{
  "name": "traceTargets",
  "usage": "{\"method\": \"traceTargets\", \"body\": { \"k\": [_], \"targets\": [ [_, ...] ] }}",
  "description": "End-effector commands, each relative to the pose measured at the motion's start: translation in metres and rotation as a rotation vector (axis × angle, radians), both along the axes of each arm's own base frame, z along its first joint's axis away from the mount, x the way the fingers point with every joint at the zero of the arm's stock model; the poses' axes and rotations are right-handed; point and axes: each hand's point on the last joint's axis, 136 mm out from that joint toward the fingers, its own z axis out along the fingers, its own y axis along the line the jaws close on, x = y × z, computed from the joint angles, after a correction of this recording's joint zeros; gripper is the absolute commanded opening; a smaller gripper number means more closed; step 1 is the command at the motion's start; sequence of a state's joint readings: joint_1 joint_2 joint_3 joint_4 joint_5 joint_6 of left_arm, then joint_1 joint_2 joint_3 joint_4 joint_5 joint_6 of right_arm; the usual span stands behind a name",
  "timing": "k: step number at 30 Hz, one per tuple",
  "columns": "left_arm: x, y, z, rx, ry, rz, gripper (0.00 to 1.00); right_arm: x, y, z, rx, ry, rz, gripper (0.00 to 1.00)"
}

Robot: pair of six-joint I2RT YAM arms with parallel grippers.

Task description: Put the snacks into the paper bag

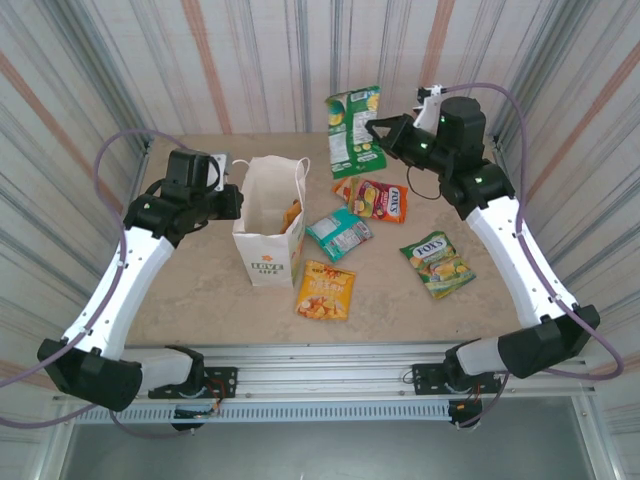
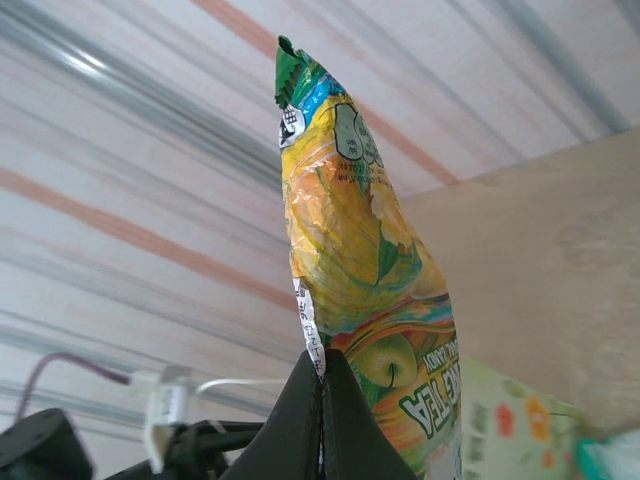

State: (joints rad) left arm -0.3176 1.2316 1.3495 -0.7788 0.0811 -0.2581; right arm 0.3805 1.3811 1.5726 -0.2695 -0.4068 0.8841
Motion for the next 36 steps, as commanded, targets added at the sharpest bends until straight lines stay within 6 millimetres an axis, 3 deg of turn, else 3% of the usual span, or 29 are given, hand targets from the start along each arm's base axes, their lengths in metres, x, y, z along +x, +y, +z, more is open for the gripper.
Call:
{"method": "traceTargets", "body": {
  "k": [1, 6, 10, 16, 21, 27, 36],
  "targets": [
    [-0.004, 0.005, 0.007, -0.003, -0.031, 0.006, 0.17, -0.02, 0.012, 0.066, 0.134, -0.126, 0.015, 0.0],
    [-0.006, 0.005, 0.003, -0.012, -0.028, 0.016, 0.1, -0.046, 0.041, 0.093, 0.195, -0.167, 0.071, 0.0],
    [-0.007, 0.005, 0.003, -0.022, -0.032, 0.015, 0.07, -0.06, 0.06, 0.09, 0.197, -0.146, 0.099, 0.0],
    [-0.006, 0.003, 0.004, -0.031, -0.038, 0.013, 0.04, -0.069, 0.097, 0.066, 0.178, -0.091, 0.152, 0.0],
    [-0.005, 0.001, 0.004, -0.039, -0.037, 0.009, 0.04, -0.066, 0.13, 0.033, 0.155, 0.01, 0.179, 0.0],
    [-0.004, -0.001, 0.003, -0.054, -0.039, 0.006, 0.03, -0.054, 0.129, -0.007, 0.064, 0.115, 0.035, 0.0],
    [-0.002, -0.003, 0.002, -0.06, -0.035, 0.001, 0.03, -0.06, 0.121, -0.055, -0.045, 0.272, -0.089, 0.0]
  ]
}}
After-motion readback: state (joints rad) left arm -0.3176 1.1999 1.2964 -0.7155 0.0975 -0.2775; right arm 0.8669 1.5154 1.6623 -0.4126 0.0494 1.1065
